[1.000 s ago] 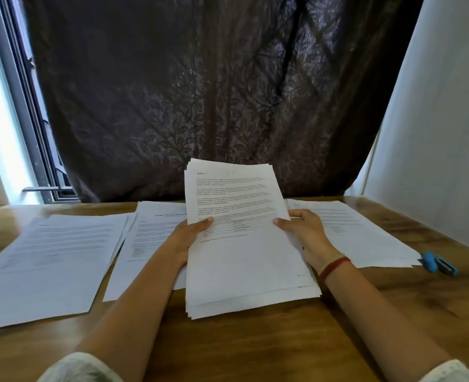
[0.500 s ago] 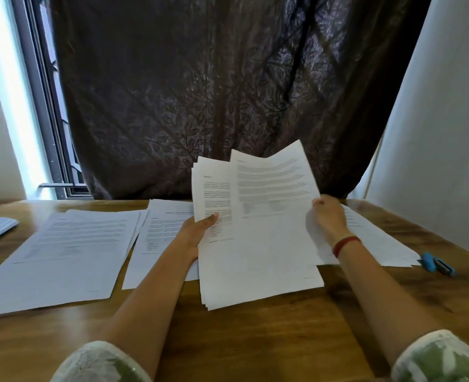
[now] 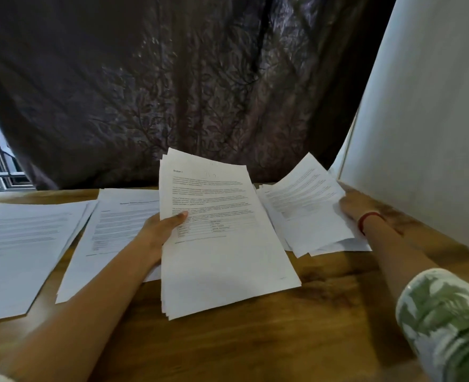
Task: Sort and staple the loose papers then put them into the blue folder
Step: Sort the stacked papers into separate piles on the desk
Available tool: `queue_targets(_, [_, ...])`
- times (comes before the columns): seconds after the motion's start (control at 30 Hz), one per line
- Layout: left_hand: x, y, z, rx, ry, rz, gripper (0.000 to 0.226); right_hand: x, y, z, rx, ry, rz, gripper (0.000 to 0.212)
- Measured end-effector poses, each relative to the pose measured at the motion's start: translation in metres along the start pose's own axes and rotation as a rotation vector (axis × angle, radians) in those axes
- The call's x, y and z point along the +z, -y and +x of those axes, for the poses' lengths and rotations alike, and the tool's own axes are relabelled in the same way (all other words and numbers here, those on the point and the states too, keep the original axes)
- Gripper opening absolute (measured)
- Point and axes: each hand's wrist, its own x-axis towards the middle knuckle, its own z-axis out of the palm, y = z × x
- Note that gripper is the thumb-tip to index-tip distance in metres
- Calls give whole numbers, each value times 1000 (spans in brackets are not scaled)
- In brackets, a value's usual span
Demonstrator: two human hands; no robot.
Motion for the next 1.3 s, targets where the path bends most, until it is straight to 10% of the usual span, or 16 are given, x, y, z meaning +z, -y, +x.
queue_targets(0.37, [0, 2, 7, 14, 7, 45, 33, 11, 16, -39, -79, -304, -294, 37])
queue_targets(0.67, [-8, -2, 0, -3, 66, -80, 36, 48, 127, -134, -64, 350, 663, 25])
queue_targets(1.3, [-8, -3, -10, -3, 124, -92, 39, 69, 104, -137, 33, 106, 785, 17])
